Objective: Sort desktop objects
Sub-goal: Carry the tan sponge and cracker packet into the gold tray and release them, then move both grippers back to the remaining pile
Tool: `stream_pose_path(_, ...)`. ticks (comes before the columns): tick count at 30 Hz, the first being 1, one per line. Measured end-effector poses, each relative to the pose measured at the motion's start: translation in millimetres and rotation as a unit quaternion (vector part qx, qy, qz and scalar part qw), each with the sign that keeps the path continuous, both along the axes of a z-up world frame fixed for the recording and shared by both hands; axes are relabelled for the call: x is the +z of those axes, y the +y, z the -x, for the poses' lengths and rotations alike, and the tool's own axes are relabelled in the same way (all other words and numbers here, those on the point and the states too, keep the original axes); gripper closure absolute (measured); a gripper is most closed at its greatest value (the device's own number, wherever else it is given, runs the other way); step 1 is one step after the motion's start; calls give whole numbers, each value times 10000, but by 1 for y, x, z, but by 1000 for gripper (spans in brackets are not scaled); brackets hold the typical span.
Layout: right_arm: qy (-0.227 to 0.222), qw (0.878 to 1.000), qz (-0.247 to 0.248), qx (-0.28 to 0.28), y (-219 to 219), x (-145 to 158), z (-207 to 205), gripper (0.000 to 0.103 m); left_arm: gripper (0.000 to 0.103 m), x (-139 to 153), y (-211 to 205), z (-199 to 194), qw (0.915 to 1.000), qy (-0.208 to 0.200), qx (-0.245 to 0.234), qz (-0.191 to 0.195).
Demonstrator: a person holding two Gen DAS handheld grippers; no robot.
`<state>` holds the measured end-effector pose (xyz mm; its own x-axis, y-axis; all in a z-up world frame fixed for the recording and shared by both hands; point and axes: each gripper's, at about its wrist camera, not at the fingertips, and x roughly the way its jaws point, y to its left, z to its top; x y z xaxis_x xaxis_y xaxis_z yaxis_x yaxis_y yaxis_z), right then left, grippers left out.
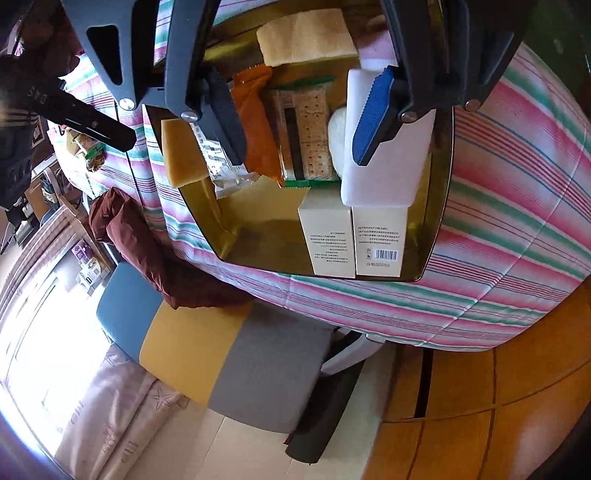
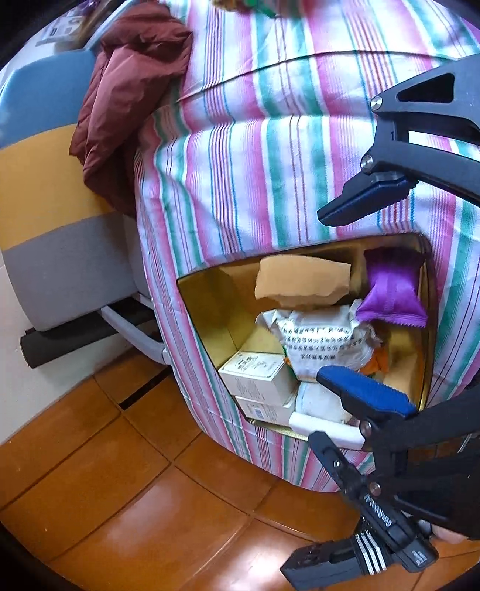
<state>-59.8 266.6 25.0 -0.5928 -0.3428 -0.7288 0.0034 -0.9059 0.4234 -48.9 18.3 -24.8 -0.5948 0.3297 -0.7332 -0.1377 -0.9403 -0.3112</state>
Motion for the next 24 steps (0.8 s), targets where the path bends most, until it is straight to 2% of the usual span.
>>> stream_pose_path(8, 97, 9988, -431, -220, 19, 4, -17, 24, 43, 1, 4, -12, 9999, -30, -106, 6)
stream_pose_path(17, 33, 9959, -547, -718, 69, 13, -32, 24, 43, 11, 19, -17, 9991, 72, -419, -79)
stream_pose_path(24, -141, 9912, -133, -1309, 131, 22, -44, 24, 42, 19, 40, -22, 9966, 272, -771, -23)
